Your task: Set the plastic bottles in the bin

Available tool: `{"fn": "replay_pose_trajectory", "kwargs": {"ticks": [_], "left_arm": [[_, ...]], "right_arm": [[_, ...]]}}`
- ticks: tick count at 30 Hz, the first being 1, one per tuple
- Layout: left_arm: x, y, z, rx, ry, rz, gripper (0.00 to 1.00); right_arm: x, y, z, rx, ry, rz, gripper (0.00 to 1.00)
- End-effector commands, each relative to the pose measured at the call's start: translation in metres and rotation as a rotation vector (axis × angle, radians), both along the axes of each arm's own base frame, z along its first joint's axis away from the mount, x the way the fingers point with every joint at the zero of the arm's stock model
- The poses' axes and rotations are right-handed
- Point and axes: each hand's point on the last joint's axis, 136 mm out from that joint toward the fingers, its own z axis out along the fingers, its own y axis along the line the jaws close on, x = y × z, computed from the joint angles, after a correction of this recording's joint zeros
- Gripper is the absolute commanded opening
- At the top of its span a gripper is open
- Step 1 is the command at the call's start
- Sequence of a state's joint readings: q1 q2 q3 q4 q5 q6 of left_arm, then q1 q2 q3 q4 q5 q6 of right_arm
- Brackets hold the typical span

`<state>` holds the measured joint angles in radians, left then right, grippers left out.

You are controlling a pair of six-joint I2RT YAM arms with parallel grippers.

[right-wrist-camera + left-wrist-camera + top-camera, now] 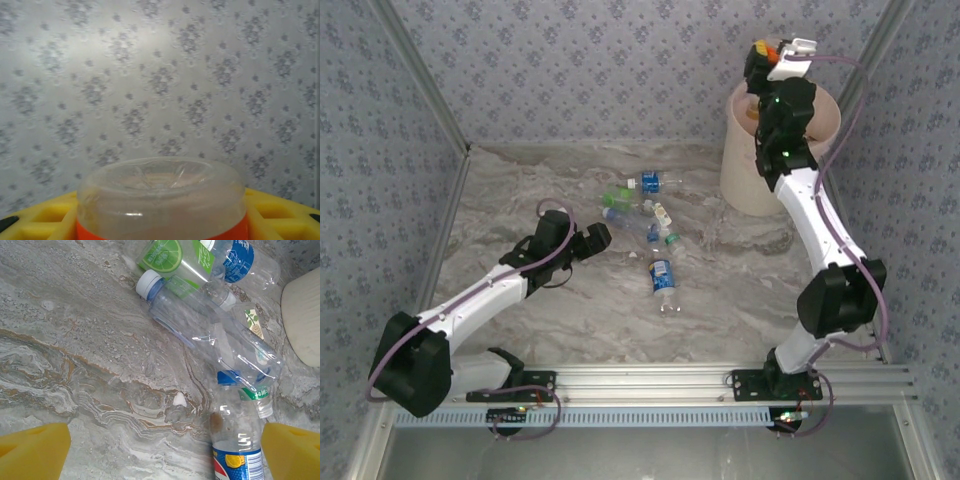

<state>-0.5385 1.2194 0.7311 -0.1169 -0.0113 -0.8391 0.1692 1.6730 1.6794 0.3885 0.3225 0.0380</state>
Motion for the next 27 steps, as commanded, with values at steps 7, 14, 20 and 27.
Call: {"fn": "replay_pose_trajectory", "kwargs": {"ticks": [7, 14, 20, 27], "left_arm": [[-0.001, 0.000, 0.007, 0.003, 0.011, 0.011, 0.98], [0.001, 0.000, 0.006, 0.028, 0.022, -0.002, 0.98], [0.000, -0.001, -0.002, 0.024, 0.043, 0.007, 0.98], [0.000, 0.000, -0.001, 0.027, 0.042, 0.006, 0.98]], "right_arm": [[0.050, -0.040, -0.053, 0.064, 0.172, 0.058, 0.52], [0.068, -0.026, -0.109, 0.117, 0.322, 0.211, 0.53], [0.071, -0.004, -0.137, 0.151, 0.418, 0.285, 0.55], [0.051, 0.022, -0.153, 0.252, 0.502, 0.371, 0.56]]}}
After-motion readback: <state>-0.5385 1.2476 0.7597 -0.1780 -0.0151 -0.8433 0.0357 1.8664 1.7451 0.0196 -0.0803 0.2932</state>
